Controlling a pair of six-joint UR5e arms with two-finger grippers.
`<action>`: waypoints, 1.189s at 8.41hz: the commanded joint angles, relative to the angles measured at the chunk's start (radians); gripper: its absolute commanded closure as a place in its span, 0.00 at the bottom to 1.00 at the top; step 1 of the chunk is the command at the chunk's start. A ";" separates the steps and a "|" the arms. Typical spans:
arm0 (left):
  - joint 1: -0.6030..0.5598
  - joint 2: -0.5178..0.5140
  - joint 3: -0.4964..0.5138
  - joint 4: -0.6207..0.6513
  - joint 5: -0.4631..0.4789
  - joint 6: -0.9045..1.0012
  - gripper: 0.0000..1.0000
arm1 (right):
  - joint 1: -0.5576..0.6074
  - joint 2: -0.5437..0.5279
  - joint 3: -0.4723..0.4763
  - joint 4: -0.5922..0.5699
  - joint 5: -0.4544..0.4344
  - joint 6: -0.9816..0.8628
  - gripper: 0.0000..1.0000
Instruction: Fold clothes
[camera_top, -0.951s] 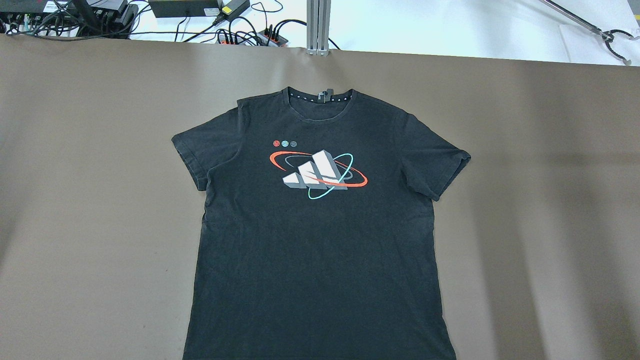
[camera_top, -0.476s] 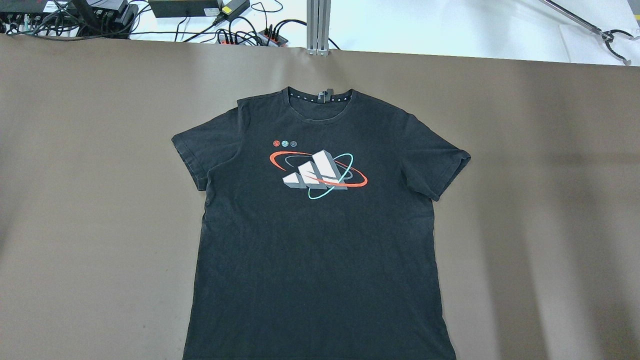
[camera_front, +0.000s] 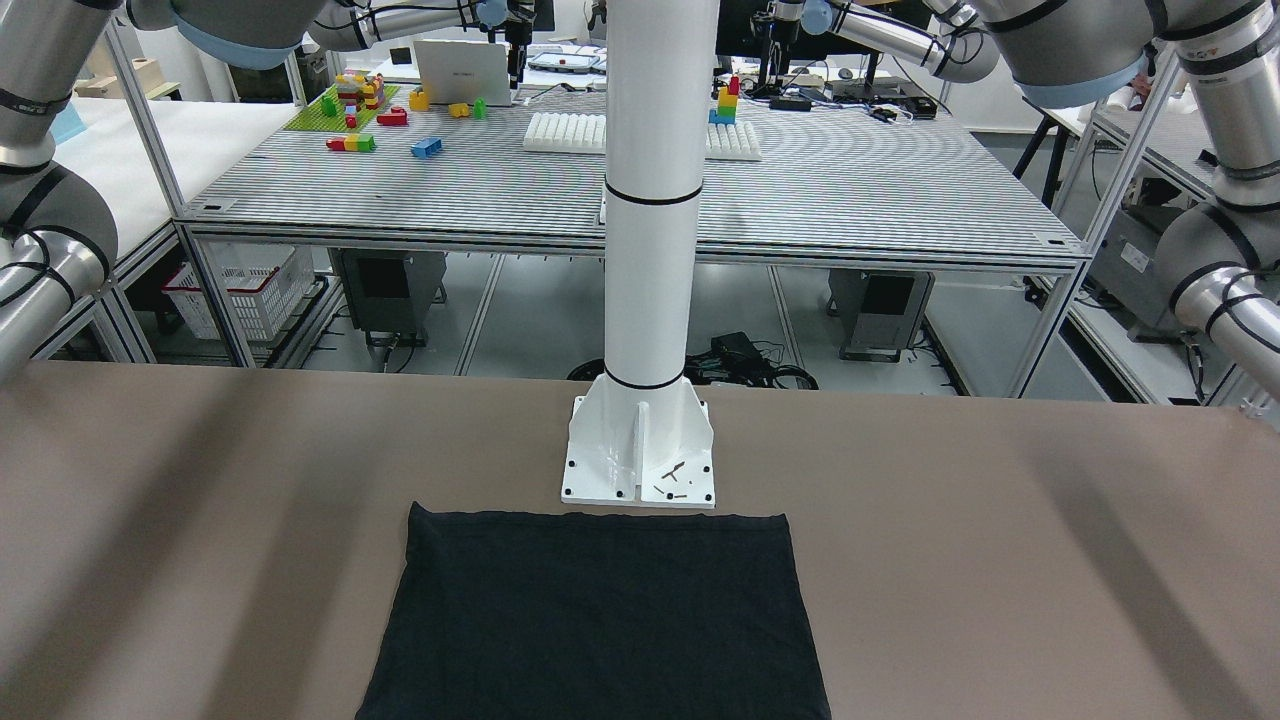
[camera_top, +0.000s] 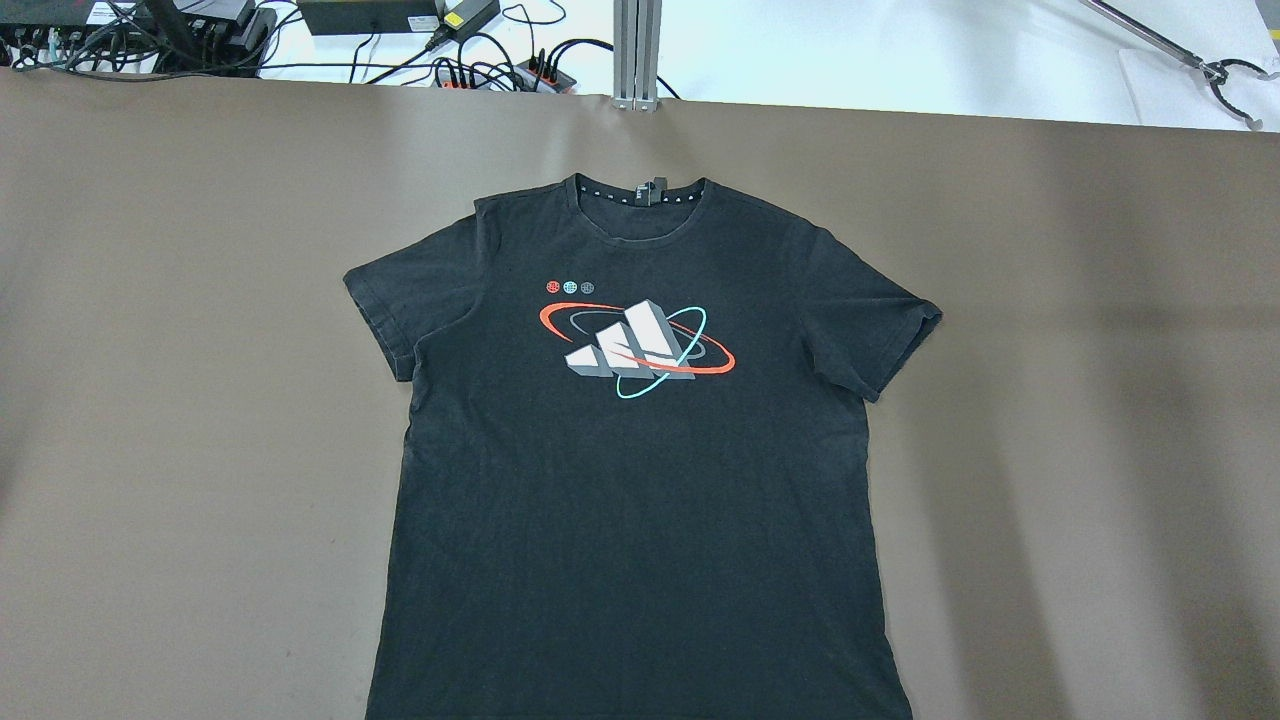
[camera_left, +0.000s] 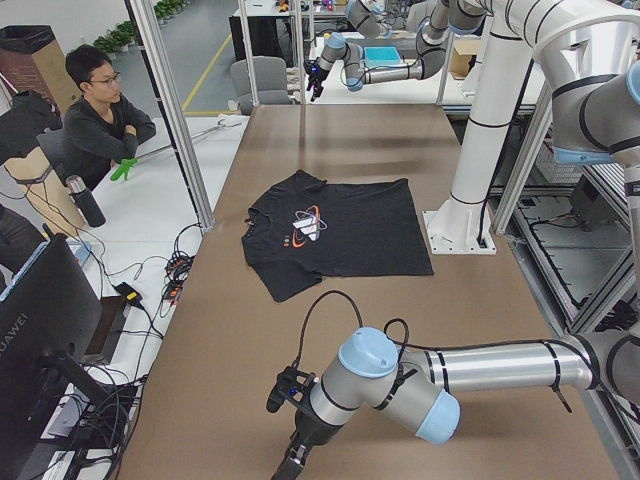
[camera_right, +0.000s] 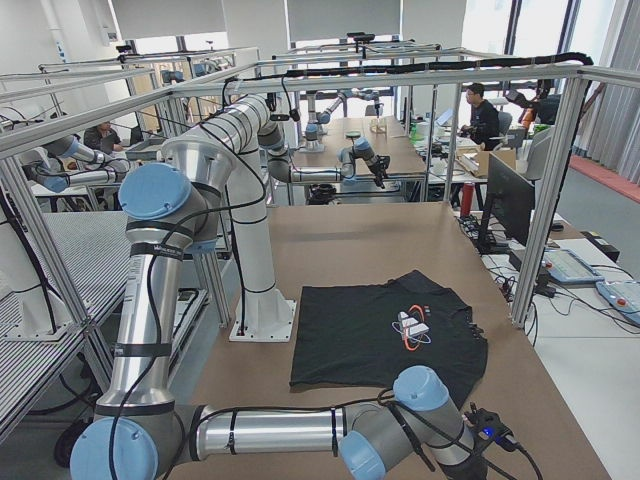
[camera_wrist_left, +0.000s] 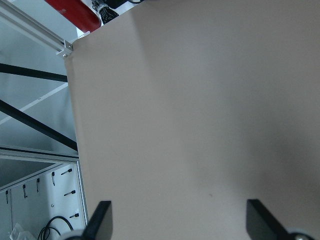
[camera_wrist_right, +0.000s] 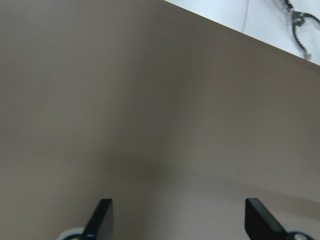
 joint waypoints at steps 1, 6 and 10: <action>0.001 -0.005 0.004 0.002 0.004 -0.008 0.06 | -0.230 0.143 0.002 0.006 -0.007 0.438 0.07; 0.003 -0.013 0.009 0.007 0.006 -0.014 0.06 | -0.421 0.345 -0.167 0.003 -0.051 0.680 0.30; 0.003 -0.025 0.006 0.007 0.006 -0.015 0.06 | -0.444 0.423 -0.405 0.132 -0.054 0.820 0.34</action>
